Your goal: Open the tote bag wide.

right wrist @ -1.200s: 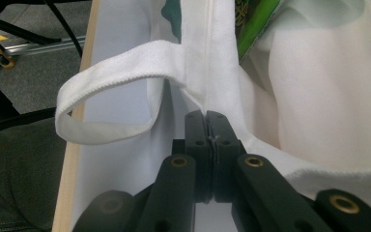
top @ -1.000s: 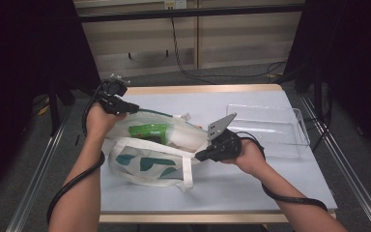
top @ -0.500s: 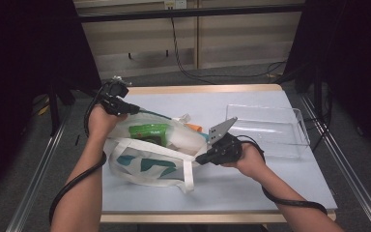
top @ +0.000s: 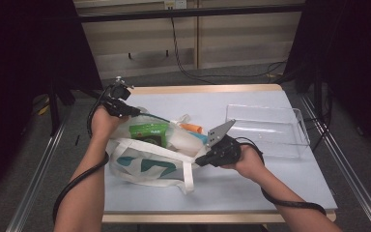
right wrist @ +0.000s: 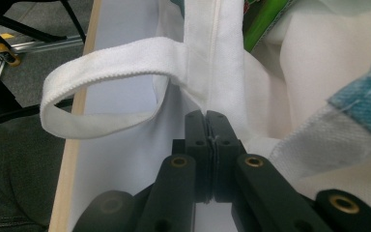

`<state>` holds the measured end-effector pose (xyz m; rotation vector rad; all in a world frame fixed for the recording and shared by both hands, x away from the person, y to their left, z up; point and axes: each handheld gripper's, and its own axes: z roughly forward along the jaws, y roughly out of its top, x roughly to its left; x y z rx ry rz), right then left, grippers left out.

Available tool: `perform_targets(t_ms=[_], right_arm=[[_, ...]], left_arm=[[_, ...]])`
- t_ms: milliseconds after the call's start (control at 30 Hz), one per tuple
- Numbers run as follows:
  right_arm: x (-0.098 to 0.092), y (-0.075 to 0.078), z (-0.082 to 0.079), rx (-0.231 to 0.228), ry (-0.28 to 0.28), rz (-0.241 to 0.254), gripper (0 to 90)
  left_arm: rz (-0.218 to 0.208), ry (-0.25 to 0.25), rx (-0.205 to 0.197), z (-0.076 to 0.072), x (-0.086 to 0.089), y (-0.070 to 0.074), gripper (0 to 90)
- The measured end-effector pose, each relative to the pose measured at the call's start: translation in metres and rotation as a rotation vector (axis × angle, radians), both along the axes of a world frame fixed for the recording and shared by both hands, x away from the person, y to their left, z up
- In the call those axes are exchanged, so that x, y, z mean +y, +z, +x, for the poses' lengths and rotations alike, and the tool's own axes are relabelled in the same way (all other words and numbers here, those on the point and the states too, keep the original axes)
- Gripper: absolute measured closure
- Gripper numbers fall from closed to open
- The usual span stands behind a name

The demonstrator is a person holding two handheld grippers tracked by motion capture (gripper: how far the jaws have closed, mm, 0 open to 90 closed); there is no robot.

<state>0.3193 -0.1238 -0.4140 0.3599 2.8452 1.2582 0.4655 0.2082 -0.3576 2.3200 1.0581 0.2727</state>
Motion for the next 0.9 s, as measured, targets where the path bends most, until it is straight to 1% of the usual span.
perform_targets(t_ms=[33, 67, 133, 167, 200, 267, 300, 333, 367, 433, 467, 500, 533, 567, 600, 633, 667, 700, 733, 767, 800, 833, 900], right_arm=[[0.000, 0.000, 0.000, 0.000, 0.000, 0.000, 88.7], [0.000, -0.001, 0.000, 0.002, -0.003, -0.001, 88.7], [0.001, -0.003, 0.001, -0.003, -0.001, -0.004, 88.7], [0.001, -0.003, 0.001, -0.003, -0.001, -0.004, 88.7], [0.000, -0.004, 0.001, 0.004, -0.010, -0.008, 88.8], [0.000, -0.006, 0.001, 0.006, -0.006, -0.007, 88.8], [0.000, -0.007, 0.001, 0.015, -0.013, -0.004, 88.8], [0.000, -0.007, 0.002, 0.014, -0.013, 0.000, 88.8], [-0.001, -0.007, 0.002, 0.010, -0.014, 0.002, 88.8], [-0.001, -0.006, 0.003, 0.010, -0.017, 0.001, 88.8], [-0.001, -0.006, 0.003, 0.017, -0.014, 0.007, 88.8], [-0.001, -0.005, 0.003, 0.009, -0.018, 0.007, 88.8], [-0.001, -0.004, 0.004, 0.007, -0.019, 0.010, 88.8], [-0.001, -0.004, 0.004, 0.007, -0.019, 0.010, 88.8], [-0.001, -0.003, 0.004, 0.010, -0.021, 0.009, 88.7], [-0.001, -0.003, 0.004, 0.010, -0.021, 0.009, 88.7], [0.000, -0.002, 0.004, 0.007, -0.021, 0.004, 88.8], [0.000, -0.002, 0.003, 0.003, -0.021, 0.002, 88.7], [0.000, -0.002, 0.003, -0.001, -0.021, -0.003, 88.8], [0.001, -0.001, 0.003, -0.002, -0.020, -0.003, 88.7], [0.001, -0.001, 0.003, -0.002, -0.021, -0.001, 88.7], [0.001, -0.001, 0.003, 0.002, -0.026, -0.002, 88.8], [0.001, 0.000, 0.003, 0.001, -0.021, -0.001, 88.8]], left_arm=[[-0.007, 0.008, -0.006, 0.000, -0.001, -0.002, 88.4], [-0.001, 0.002, -0.007, 0.001, -0.001, -0.003, 88.4], [-0.001, 0.000, 0.008, 0.003, 0.000, -0.005, 88.4], [-0.003, 0.004, -0.002, 0.003, -0.001, -0.007, 88.4], [-0.010, 0.005, 0.011, 0.004, -0.001, -0.009, 88.4], [-0.005, 0.003, 0.015, 0.005, -0.002, -0.012, 88.4], [-0.005, 0.003, 0.015, 0.005, -0.002, -0.012, 88.2], [0.001, -0.006, 0.007, 0.005, -0.002, -0.012, 87.9], [-0.009, -0.002, 0.008, 0.004, -0.002, -0.011, 87.3], [-0.018, -0.001, -0.005, 0.003, -0.002, -0.007, 86.0], [-0.015, 0.001, -0.016, 0.002, -0.001, -0.005, 82.0], [-0.016, -0.005, -0.013, 0.002, 0.000, -0.003, 76.5], [-0.031, -0.005, -0.006, 0.001, 0.001, -0.002, 70.8], [-0.024, -0.009, -0.016, 0.000, 0.002, 0.001, 70.8], [-0.031, -0.007, -0.012, -0.001, 0.003, 0.003, 67.5], [-0.038, -0.006, -0.021, -0.003, 0.003, 0.005, 66.6], [-0.037, -0.003, -0.024, -0.004, 0.005, 0.007, 66.6], [-0.028, -0.009, -0.025, -0.005, 0.007, 0.010, 61.6], [-0.019, -0.012, -0.037, -0.006, 0.010, 0.013, 59.8], [-0.028, -0.004, -0.036, -0.008, 0.011, 0.015, 59.9], [-0.022, -0.007, -0.034, -0.009, 0.014, 0.016, 59.2], [-0.025, -0.007, -0.035, -0.010, 0.016, 0.016, 57.3], [-0.032, 0.008, -0.023, -0.012, 0.019, 0.016, 56.4]])
